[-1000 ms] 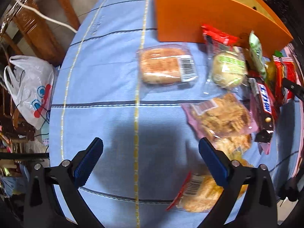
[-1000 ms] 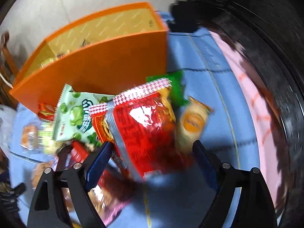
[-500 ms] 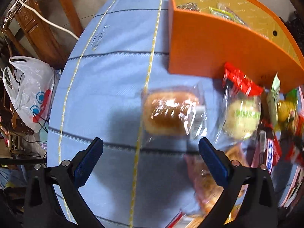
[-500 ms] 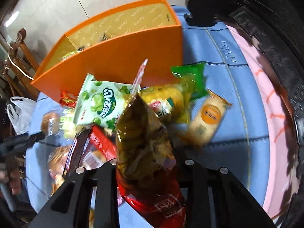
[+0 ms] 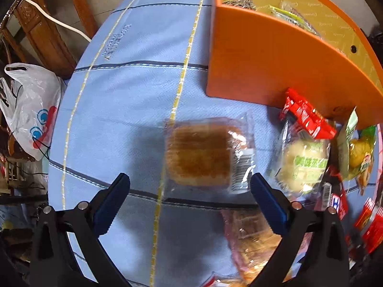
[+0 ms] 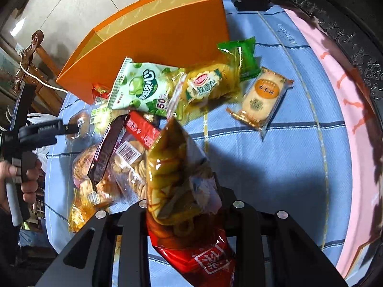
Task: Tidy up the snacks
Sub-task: 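Grasp the bread pack with the left tool while the right tool grasps the red-gold chip bag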
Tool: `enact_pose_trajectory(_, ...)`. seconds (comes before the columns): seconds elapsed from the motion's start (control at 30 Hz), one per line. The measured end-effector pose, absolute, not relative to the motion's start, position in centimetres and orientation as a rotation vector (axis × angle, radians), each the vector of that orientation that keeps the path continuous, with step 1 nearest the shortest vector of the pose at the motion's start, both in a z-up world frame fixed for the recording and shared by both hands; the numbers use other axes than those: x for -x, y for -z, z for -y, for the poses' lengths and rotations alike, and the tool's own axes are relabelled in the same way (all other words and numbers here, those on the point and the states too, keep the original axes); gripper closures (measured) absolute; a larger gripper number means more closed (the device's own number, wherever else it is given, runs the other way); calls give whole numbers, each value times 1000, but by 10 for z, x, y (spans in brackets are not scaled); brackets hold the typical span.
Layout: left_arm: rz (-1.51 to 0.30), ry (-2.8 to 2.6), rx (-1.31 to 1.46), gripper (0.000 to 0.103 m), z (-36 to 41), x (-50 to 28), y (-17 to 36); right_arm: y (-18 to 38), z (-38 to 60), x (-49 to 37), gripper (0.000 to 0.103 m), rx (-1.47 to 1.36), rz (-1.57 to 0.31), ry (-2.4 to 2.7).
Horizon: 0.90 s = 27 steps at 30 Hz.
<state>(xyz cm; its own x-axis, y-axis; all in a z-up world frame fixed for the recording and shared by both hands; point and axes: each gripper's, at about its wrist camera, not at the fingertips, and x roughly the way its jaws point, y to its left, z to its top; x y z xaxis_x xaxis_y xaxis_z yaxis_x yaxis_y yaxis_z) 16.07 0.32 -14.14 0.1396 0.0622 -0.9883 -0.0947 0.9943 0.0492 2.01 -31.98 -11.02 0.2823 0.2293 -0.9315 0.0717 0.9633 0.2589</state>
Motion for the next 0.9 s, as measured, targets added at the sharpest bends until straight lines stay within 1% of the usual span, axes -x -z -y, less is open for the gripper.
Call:
enact_pose_trajectory(0.23,-1451,-127,17,4,10,-178,154,106,317,-16,73,-280,-1279,-118)
enact_pose_trajectory(0.5,-1512,-144,16,4,8,-180,186,111,319,-13,73,-287,-1289,-98)
enact_pose_trajectory(0.53,-1501,-139,48,7,4,-178,186,111,318,-13,73,-290,-1291,-98)
enact_pose_trajectory(0.57,-1489,-109,95,17,0,-174,185,111,317,-13,73,-290,-1294,-98)
enact_pose_trajectory(0.63,-1455,-111,74,31,0,-170,178,110,315,-13,73,-288,-1295,-101)
enact_pose_trajectory(0.73,-1458,-81,84,33,-5,-159,171,104,310,-15,73,-290,-1283,-115)
enact_pose_trajectory(0.9,-1383,-41,45,33,-12,-128,137,94,299,-21,73,-281,-1258,-151)
